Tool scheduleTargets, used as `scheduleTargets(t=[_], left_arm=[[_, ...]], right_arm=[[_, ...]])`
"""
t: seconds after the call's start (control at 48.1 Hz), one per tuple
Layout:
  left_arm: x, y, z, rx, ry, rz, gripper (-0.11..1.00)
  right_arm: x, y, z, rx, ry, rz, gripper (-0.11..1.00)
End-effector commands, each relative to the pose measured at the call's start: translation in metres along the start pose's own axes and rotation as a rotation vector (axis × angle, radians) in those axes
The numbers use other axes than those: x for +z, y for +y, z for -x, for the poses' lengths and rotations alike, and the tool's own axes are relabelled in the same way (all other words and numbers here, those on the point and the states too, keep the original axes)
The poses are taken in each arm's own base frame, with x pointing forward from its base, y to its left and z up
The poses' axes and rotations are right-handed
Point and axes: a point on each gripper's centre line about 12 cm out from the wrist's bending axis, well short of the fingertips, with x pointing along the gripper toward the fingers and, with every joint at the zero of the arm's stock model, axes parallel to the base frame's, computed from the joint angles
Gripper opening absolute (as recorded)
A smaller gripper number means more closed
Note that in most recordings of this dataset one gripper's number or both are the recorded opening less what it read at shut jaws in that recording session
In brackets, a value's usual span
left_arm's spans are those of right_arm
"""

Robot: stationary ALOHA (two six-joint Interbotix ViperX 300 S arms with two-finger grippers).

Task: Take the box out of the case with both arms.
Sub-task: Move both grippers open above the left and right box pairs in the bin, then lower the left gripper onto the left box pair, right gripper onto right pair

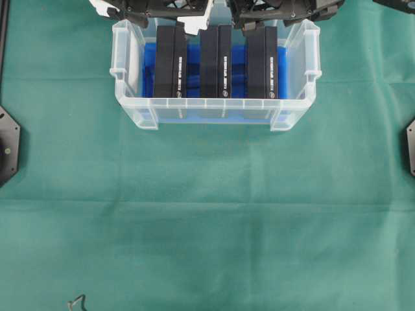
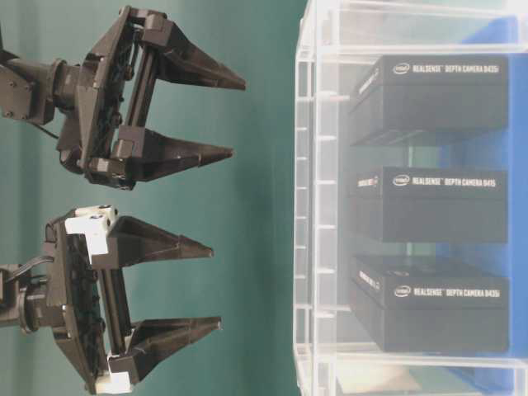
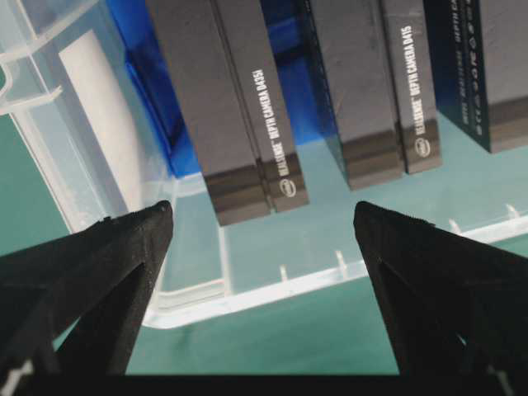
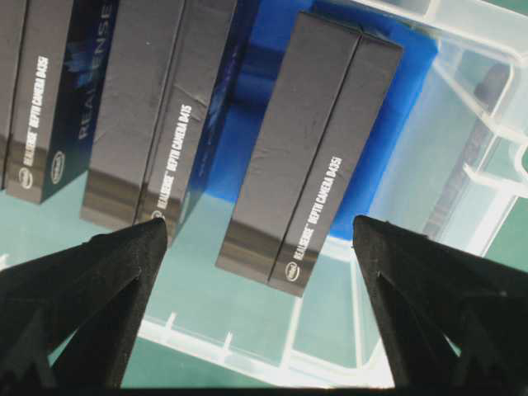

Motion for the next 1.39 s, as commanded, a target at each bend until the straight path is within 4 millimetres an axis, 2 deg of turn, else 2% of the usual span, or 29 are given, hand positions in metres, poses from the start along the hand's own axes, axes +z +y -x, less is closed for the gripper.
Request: scheduleTargets(t=[0.0,1.372], left_arm=[[0.0012,-0.0007,0.0129,-0.030,-0.025,0.000,0.87],[-0.0004,0.0045,0.0130,0.011,-0.001,0.015,0.87]], right_arm=[[0.0013,0.0040,0.0120,0.037,-0.015,-0.002,0.97],[-0.0027,-0.0009,0.0120,-0.004,0.019,-0.021,0.97]])
